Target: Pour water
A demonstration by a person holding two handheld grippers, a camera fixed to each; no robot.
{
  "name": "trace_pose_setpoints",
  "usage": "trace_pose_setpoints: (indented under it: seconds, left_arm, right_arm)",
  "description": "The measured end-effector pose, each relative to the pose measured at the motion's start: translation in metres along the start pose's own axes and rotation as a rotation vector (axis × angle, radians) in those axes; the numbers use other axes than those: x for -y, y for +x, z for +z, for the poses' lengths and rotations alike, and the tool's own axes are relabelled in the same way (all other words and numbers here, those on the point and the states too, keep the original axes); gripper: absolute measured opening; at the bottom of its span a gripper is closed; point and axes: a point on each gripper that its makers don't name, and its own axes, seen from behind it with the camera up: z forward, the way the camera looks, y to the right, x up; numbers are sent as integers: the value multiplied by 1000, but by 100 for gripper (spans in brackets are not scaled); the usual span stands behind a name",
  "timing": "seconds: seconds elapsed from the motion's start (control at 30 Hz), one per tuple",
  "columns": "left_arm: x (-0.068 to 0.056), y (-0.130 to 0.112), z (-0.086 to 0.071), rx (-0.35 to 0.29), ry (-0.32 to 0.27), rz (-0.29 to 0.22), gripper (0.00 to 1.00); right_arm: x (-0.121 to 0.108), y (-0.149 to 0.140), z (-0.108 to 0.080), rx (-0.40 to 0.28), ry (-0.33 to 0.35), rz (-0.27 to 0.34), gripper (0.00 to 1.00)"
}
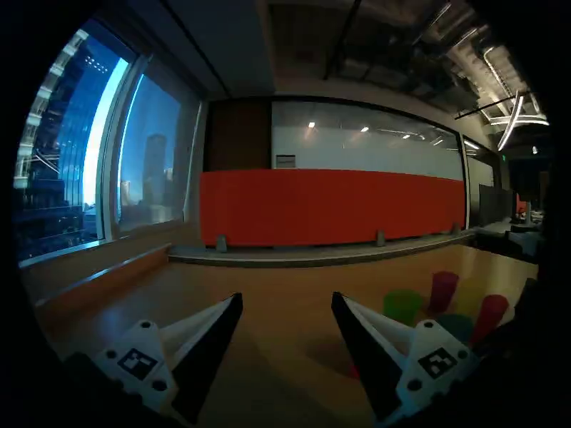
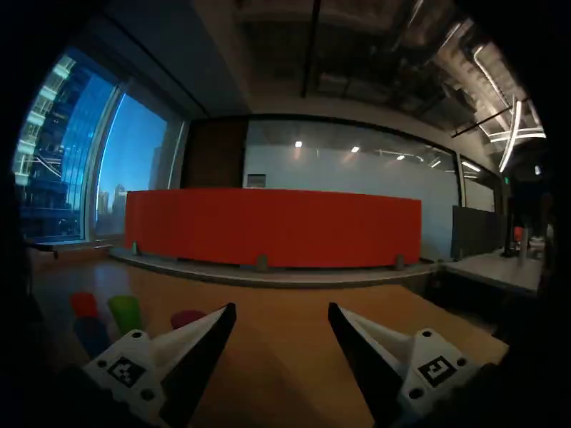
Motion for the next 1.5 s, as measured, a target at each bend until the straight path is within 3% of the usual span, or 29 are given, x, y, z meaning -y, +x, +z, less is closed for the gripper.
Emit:
trace_pose_setpoints:
  seconds: [0.2, 0.37, 0.7, 0.87, 1.07, 1.27, 1.5]
  left_arm:
    - [-8, 44, 3, -12, -33, -16, 92]
    - [-8, 77, 8, -11, -44, -20, 92]
    - [-17, 140, 12, -38, -117, 5, 93]
    - [-31, 158, 14, -21, -185, 8, 93]
    - [-43, 172, 13, -25, -249, 16, 93]
    - [-50, 170, 15, -7, -296, 31, 92]
    - [-66, 175, 15, -8, -395, 43, 92]
  right_arm:
    - [3, 30, 8, 35, 33, -13, 100]
    - [8, 57, 15, 62, 61, -3, 100]
    - [17, 123, 22, 56, 115, 11, 100]
    - [23, 149, 23, 48, 156, 5, 100]
    - [34, 153, 21, 50, 203, 11, 100]
    - [52, 150, 16, 63, 297, 9, 100]
    - [78, 163, 3, 45, 428, 11, 100]
